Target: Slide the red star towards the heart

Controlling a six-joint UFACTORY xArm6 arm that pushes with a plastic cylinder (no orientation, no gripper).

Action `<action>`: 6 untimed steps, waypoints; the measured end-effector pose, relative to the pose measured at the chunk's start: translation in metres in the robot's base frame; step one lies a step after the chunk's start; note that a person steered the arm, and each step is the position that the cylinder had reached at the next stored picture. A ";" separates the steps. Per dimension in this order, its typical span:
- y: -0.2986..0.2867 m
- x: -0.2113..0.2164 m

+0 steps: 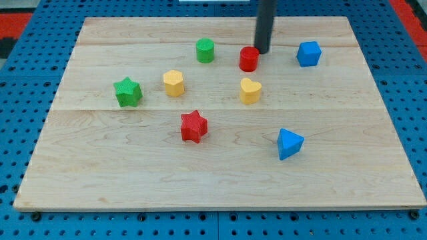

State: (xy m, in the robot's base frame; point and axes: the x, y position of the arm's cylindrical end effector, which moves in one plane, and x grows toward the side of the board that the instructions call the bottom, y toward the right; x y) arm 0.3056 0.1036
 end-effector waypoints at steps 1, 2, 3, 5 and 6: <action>-0.012 0.049; -0.102 0.021; -0.103 0.042; -0.131 0.150; -0.095 0.181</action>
State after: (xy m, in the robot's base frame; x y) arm 0.4868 0.0086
